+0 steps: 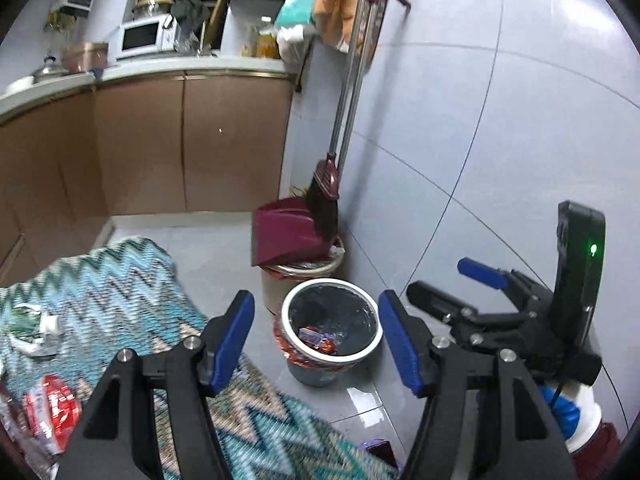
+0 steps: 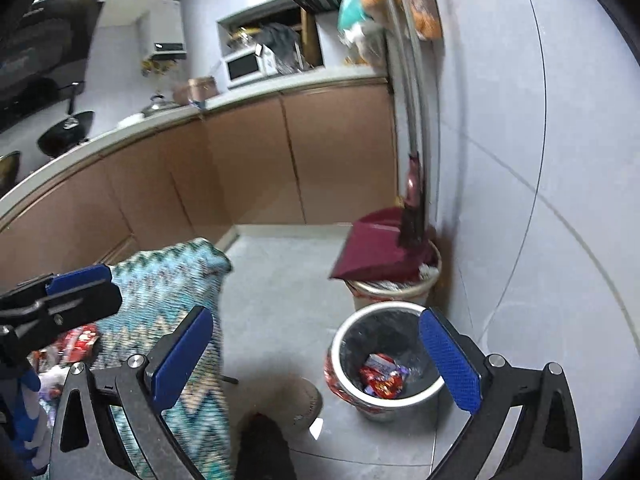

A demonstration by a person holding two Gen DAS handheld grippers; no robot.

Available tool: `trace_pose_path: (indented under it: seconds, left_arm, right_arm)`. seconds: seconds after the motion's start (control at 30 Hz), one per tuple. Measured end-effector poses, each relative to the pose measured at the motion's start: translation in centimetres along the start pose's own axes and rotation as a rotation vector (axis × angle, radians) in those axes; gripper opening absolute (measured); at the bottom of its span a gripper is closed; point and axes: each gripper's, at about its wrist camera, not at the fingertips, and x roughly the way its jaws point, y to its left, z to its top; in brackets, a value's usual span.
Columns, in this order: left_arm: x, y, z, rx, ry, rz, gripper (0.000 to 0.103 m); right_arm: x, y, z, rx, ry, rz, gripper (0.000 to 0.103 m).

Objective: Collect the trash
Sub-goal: 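Move both tools back from the bin toward the blanket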

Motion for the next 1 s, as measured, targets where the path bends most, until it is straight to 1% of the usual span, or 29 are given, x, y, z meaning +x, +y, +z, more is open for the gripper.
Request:
trace_pose_path:
  seconds: [0.17,0.37,0.43,0.57,0.8,0.83,1.0]
  left_arm:
    - [-4.6,1.0,-1.2,-0.008,-0.043,0.032,0.062]
    - [-10.4,2.1,-3.1,-0.014,-0.125,0.115,0.062]
    - [-12.3,2.7,-3.9,-0.017,-0.151,0.141,0.062]
    - [-15.7,4.3,-5.4,-0.047,-0.196,0.194,0.062]
    - [-20.0,7.1,-8.6,-0.115,-0.208,0.260,0.063]
    - [-20.5,7.5,-9.0,-0.123,-0.211,0.271,0.064]
    - [-23.4,9.8,-11.0,-0.167,-0.228,0.325,0.066]
  right_arm:
    - [-3.2,2.6,0.6,-0.015,-0.070,0.060,0.103]
    - [-6.0,6.2,1.1,-0.060,-0.098,0.120,0.103]
    - [-6.9,7.6,1.1,-0.083,-0.105,0.128,0.103]
    - [-8.3,10.1,0.7,-0.110,-0.115,0.153,0.103]
    - [-9.9,14.5,-0.2,-0.195,-0.109,0.227,0.103]
    - [-10.2,15.3,-0.3,-0.211,-0.110,0.240,0.103]
    - [-10.6,17.4,-0.9,-0.257,-0.104,0.289,0.103]
